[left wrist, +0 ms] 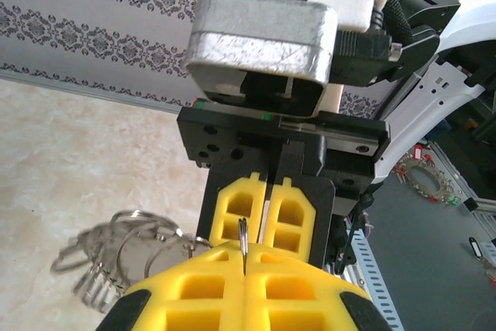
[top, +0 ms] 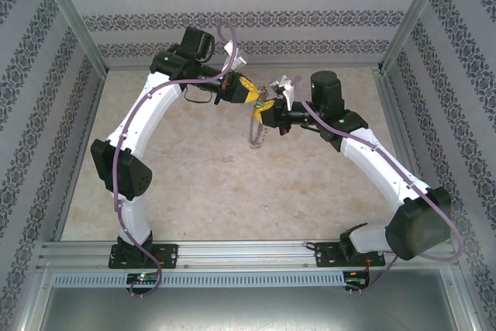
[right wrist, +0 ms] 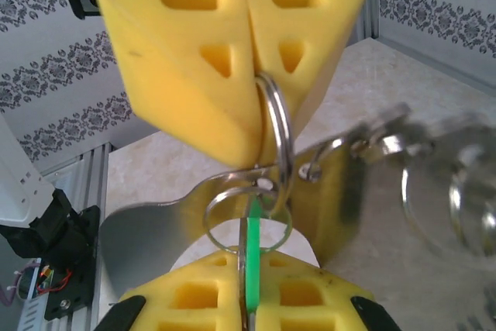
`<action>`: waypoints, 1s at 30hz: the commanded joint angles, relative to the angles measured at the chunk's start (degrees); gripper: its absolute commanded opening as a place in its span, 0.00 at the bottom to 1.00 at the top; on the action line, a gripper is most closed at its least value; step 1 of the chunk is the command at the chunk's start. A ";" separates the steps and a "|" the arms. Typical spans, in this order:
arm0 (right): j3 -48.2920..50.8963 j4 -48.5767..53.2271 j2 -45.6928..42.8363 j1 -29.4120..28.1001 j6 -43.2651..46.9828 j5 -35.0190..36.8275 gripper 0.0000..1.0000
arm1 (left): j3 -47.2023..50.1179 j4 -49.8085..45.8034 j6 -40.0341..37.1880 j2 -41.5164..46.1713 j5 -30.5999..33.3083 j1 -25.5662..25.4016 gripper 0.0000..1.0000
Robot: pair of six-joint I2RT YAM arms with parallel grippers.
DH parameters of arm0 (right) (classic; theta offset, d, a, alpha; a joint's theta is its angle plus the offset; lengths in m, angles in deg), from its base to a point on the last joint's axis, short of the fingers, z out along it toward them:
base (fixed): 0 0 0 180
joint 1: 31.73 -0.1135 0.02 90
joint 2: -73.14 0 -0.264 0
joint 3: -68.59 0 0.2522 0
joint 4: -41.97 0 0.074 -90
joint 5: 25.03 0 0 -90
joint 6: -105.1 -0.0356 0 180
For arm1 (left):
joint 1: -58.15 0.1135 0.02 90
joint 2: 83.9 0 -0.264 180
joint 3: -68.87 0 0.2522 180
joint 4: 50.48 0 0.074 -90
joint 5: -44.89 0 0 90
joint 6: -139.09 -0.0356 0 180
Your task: Put the keys on the keyring
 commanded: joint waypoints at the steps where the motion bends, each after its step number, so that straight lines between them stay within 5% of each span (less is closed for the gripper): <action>1: 0.07 -1.59 -1.61 0.47 -0.57 -2.37 0.00 | -1.48 1.68 0.67 -0.31 -1.87 -0.50 0.00; 30: -6.79 6.00 -1.40 1.27 3.51 1.30 0.00 | -0.34 1.63 0.41 0.04 -1.59 -0.69 0.00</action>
